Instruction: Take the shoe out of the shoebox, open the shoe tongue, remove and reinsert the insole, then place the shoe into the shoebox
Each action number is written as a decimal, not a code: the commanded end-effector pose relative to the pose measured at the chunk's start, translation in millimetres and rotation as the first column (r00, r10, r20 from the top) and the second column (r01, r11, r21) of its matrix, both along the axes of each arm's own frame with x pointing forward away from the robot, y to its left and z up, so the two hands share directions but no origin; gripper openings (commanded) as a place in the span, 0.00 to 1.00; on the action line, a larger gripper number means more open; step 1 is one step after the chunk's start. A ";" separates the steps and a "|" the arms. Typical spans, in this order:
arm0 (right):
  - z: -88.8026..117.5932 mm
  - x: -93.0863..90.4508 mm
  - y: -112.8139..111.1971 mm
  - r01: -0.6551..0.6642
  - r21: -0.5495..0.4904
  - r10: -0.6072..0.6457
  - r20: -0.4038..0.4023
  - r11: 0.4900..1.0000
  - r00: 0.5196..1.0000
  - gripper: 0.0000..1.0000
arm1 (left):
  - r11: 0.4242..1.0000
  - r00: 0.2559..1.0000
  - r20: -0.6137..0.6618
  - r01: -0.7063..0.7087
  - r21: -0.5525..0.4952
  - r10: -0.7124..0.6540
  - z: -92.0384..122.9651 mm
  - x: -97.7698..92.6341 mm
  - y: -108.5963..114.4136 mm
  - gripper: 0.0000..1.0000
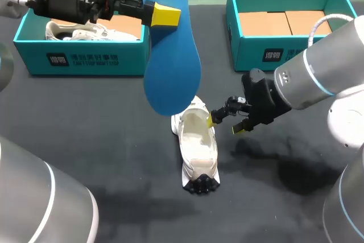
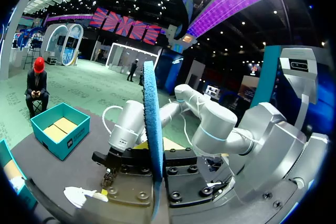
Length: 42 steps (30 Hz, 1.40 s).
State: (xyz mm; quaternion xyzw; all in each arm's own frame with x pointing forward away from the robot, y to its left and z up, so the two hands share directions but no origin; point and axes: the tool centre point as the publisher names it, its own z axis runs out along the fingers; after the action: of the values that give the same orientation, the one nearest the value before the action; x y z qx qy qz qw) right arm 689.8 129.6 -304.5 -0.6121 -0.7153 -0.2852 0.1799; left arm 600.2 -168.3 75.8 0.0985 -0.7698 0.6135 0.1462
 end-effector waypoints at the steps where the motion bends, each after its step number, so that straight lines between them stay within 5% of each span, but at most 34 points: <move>1: 22.4 -4.1 -24.5 -0.043 0.113 0.043 0.001 0.993 0.999 1.00 | 1.000 1.000 0.000 0.001 0.001 -0.001 -0.1 1.0 -1.6 0.00; 5: 39.2 -2.3 -29.5 -0.073 0.224 0.066 0.035 0.972 0.997 1.00 | 1.000 1.000 0.000 0.001 0.001 -0.001 -0.1 1.0 -1.6 0.00; 17: 42.4 -1.8 -28.3 -0.078 0.214 0.075 0.025 0.974 0.997 1.00 | 1.000 1.000 0.000 0.001 0.001 -0.001 -0.1 1.0 -1.6 0.00; 35: 96.6 5.7 -16.2 -0.139 0.408 0.154 -0.005 0.903 0.988 1.00 | 1.000 1.000 0.000 0.001 0.001 -0.001 -0.1 1.0 -1.6 0.00; 42: 103.5 10.3 -11.2 -0.153 0.452 0.181 -0.018 0.879 0.983 1.00 | 1.000 0.990 0.142 -0.001 -0.011 0.002 -11.4 8.2 0.1 0.00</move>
State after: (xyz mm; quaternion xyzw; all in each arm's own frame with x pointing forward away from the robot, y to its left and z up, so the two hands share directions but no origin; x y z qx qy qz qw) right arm 693.8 115.5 -197.5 -0.5011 -0.6747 -0.4089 0.3557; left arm 607.4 -168.2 71.0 0.0654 -0.7760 0.6186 0.1044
